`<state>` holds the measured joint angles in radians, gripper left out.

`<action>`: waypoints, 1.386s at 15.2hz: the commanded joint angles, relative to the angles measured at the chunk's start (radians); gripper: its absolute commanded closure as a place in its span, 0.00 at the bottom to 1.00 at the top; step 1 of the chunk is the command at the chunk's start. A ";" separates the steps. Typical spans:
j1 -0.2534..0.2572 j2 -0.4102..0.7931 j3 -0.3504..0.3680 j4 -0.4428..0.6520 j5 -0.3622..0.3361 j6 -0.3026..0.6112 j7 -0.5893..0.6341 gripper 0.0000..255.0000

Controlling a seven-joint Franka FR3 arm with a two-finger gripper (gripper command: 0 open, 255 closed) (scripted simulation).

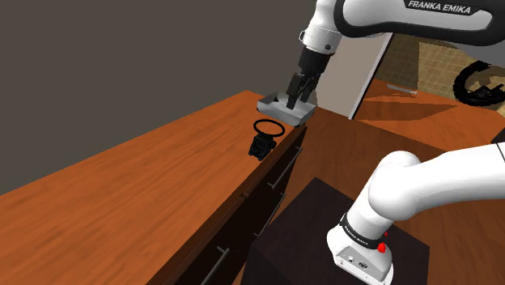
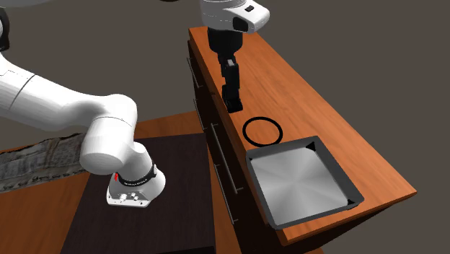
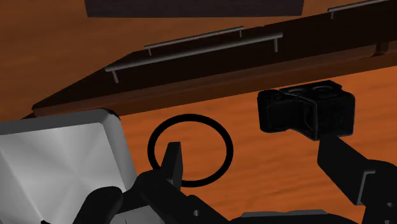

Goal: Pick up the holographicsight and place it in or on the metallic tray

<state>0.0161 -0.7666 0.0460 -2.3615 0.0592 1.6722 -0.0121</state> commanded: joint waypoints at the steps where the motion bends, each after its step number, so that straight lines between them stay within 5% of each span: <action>1: 0.000 0.000 0.000 0.000 0.000 0.000 0.000 0.00; 11: 0.084 0.183 0.214 0.028 0.036 0.119 0.130 0.00; 21: 0.086 0.191 0.222 -0.068 0.042 0.223 0.129 0.00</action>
<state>0.1019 -0.5751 0.2690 -2.4274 0.1011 1.8924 0.1181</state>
